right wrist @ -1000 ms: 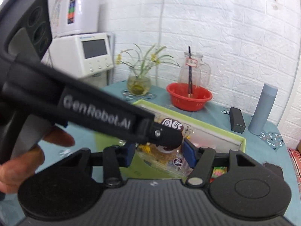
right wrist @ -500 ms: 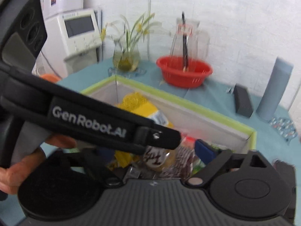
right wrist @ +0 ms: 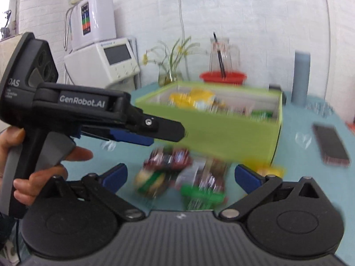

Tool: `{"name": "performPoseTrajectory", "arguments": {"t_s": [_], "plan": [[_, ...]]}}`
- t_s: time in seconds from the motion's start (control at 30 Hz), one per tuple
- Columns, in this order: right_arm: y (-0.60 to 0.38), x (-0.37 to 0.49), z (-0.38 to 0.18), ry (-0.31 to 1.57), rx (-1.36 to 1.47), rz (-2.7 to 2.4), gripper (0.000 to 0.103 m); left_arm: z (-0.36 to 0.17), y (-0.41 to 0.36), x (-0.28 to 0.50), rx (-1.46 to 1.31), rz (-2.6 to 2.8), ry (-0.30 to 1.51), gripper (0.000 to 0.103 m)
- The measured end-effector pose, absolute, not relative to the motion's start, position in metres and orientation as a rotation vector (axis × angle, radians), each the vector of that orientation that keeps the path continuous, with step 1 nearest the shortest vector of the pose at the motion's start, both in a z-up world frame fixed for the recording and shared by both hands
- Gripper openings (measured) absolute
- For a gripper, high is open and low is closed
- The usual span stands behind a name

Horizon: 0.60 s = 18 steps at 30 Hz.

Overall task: Organize snacks
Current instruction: 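Grasp the small green snack packet with the left gripper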

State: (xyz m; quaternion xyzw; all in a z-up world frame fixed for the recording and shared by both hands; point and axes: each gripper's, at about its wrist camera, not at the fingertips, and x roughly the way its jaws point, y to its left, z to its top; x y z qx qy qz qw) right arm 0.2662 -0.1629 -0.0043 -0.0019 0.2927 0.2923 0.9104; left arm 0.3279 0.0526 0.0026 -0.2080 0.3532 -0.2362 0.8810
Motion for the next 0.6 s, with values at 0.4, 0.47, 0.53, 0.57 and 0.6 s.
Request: {"name": "performPoseTrajectory", "arguments": {"t_s": [0.4,0.47,0.53,0.57,0.6], "plan": [[-0.148,0.276,-0.033,0.718,-0.033,0.613,0.102,-0.036,0.017,0.349,-0.409,-0.587,0.936,0.015],[-0.147,0.266,-0.033,0.714,-0.033,0.621,0.102,-0.040,0.018,0.340,-0.423,-0.613,0.951,0.007],[-0.144,0.253,-0.033,0.715,-0.040,0.629,0.102,-0.039,0.020,0.326,-0.412,-0.611,0.947,0.005],[-0.143,0.247,-0.032,0.709,-0.042,0.636,0.102,-0.038,0.021,0.319,-0.409,-0.613,0.945,0.004],[-0.141,0.239,-0.032,0.708,-0.042,0.646,0.102,-0.037,0.023,0.310,-0.407,-0.607,0.942,0.004]]}}
